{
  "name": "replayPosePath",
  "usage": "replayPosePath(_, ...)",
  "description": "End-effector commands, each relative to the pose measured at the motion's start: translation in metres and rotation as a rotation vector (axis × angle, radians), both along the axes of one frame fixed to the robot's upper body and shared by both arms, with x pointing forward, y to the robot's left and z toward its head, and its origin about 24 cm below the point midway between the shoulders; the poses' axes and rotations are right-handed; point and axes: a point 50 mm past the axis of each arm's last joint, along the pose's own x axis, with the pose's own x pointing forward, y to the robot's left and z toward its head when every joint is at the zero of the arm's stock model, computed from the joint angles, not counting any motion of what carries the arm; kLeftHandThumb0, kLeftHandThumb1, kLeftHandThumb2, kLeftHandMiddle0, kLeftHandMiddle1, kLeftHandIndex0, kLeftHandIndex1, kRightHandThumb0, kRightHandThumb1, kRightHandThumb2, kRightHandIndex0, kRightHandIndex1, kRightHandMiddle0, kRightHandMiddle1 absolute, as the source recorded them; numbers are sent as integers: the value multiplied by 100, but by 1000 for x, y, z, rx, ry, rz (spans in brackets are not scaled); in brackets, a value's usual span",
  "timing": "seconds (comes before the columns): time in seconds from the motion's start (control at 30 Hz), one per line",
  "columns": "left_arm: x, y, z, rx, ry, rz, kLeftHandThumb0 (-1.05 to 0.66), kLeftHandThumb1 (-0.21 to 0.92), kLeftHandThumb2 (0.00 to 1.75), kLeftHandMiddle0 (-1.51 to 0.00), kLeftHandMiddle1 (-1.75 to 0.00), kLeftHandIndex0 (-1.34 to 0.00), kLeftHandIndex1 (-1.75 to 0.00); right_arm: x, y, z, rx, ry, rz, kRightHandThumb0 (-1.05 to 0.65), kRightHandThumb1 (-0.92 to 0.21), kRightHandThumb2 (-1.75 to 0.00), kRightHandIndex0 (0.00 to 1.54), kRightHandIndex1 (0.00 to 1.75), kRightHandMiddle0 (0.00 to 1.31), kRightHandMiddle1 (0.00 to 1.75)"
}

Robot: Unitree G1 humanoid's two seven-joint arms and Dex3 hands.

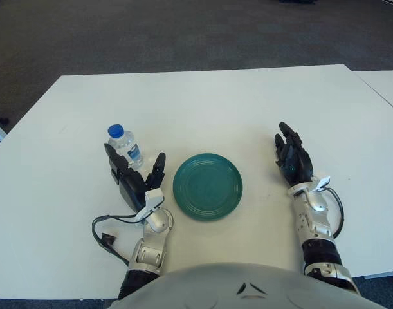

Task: Put the bottle into the plate.

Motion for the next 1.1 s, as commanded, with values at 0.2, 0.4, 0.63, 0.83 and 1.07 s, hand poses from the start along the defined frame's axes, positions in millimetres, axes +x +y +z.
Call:
replayPosePath(0.2,8,-1,4,25,78,-67,-105,92,11,0,0,0,0,-12,6,-18,22,136,0,-69,-92,-77,31,1,0,40)
replayPosePath(0.4,10,1,5,22,103,-73,-105,92,14,0,0,0,0,-13,-1,-22,30,162,-18,-70,-92,-78,36,3,0,49)
replayPosePath(0.63,13,3,7,-11,117,-45,-105,92,18,0,0,0,0,-11,5,-21,44,153,-21,-72,-92,-77,37,3,0,54)
replayPosePath(0.83,17,8,9,-48,118,17,-105,92,20,0,0,0,0,-9,-5,-23,51,155,-21,-72,-92,-73,39,3,0,53)
replayPosePath(1.07,22,8,11,-72,109,50,-105,92,17,0,0,0,0,-11,1,-20,84,154,-64,-71,-92,-69,42,4,0,53)
